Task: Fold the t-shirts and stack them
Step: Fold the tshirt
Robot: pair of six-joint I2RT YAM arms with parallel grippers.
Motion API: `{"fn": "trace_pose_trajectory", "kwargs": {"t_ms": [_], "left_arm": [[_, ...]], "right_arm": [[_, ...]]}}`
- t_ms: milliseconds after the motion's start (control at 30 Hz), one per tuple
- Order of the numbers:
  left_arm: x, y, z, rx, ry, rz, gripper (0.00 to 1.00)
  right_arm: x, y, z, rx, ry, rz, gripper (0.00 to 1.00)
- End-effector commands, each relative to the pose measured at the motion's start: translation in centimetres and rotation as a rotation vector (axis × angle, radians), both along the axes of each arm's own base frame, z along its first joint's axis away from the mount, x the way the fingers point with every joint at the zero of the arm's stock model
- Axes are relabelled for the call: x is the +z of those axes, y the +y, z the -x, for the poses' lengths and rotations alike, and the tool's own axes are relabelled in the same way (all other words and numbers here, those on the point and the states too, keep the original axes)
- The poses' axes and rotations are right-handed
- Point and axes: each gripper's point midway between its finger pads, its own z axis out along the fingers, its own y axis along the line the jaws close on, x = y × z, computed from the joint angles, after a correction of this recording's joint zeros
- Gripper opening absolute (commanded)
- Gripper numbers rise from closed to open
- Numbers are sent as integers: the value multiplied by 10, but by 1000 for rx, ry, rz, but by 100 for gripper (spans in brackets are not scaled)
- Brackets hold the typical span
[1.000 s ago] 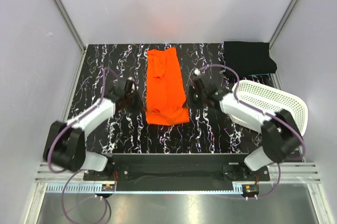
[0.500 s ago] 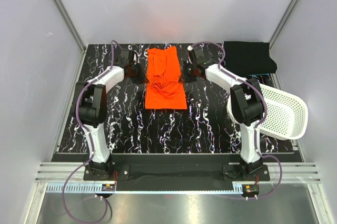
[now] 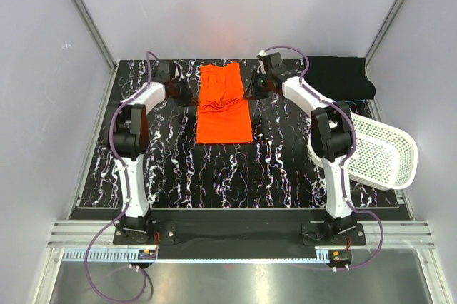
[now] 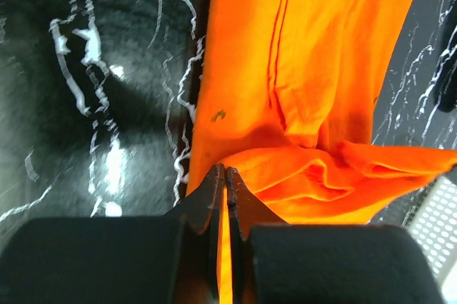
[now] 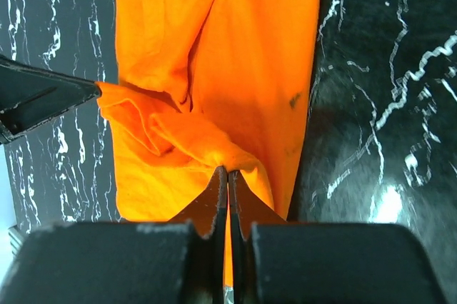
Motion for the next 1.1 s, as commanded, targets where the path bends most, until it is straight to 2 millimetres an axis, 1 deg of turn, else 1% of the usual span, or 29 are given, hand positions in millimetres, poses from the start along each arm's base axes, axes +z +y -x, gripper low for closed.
{"fn": "trace_pose_trajectory", "kwargs": {"t_ms": [0, 33, 67, 100, 133, 167, 200, 233, 267, 300, 333, 367, 400, 433, 467, 500, 533, 567, 633, 667, 767, 800, 833, 900, 933, 967, 1000, 1033, 1067], "left_arm": [[22, -5, -20, -33, -71, 57, 7], [19, -4, -22, -36, -69, 53, 8], [20, -2, -24, -36, -77, 50, 9], [24, -3, -28, -45, -91, 54, 17], [25, -1, -31, -52, -103, 50, 21], [26, 4, -33, -46, -104, 52, 22], [27, 8, -34, -40, -110, 51, 21], [28, 14, -34, -27, -109, 44, 18], [36, 26, -37, 4, -127, 26, 18], [35, 33, -35, 21, -123, 7, 18], [49, 40, -34, 27, -162, -33, 17], [51, 44, -31, 40, -172, -73, 17], [42, 43, -22, 45, -157, -124, 18], [51, 42, -16, 44, -171, -132, 18], [52, 36, -12, 43, -168, -112, 18], [38, 32, 1, 39, -134, -97, 18], [37, 28, 6, 40, -132, -80, 17], [41, 18, 10, 24, -148, -71, 18], [31, 8, 13, 1, -147, -54, 17], [29, -3, 15, -28, -138, -29, 17], [16, -18, 17, -55, -105, -11, 16], [15, -20, 15, -55, -108, -19, 17], [7, -21, 14, -56, -98, -27, 17], [10, -27, 6, -63, -108, -17, 16], [2, -28, 3, -64, -97, -14, 17], [7, -29, -6, -61, -114, -12, 16], [6, -28, -10, -57, -118, -19, 17], [-1, -27, -14, -51, -112, -28, 17], [4, -23, -22, -37, -127, -37, 17]], "right_arm": [[1, 6, -11, 28, 1, -47, 3], [2, 8, -14, 31, -2, -55, 5], [-4, 9, -15, 38, 10, -60, 6], [-4, 11, -16, 42, 9, -66, 7], [-3, 11, -18, 44, 9, -71, 8], [-2, 13, -21, 43, 4, -74, 13], [-3, 9, -23, 30, 10, -67, 18], [-2, 7, -25, 19, 8, -63, 20], [2, 2, -28, 0, 3, -57, 25], [5, -1, -29, -8, 0, -55, 29], [12, -7, -30, -25, -11, -45, 30], [15, -9, -29, -30, -15, -37, 31], [16, -14, -27, -35, -14, -19, 31], [14, -17, -24, -41, -6, -5, 31], [21, -20, -23, -51, -18, 6, 31], [21, -21, -21, -52, -16, 5, 30], [18, -22, -16, -49, -4, 7, 26], [17, -21, -14, -41, 2, 0, 24], [11, -18, -9, -26, 25, -9, 21], [8, -17, -8, -19, 32, -15, 20], [2, -16, -4, -10, 53, -23, 19], [1, -15, -4, -10, 51, -24, 19], [0, -15, -5, -8, 51, -23, 19], [-3, -15, -7, -7, 48, -20, 19], [-8, -14, -10, -9, 51, -18, 20], [-9, -13, -12, -5, 50, -18, 19], [-12, -12, -13, -1, 51, -19, 20], [-15, -10, -16, 4, 52, -22, 20], [-16, -10, -17, 8, 51, -21, 20]]}}
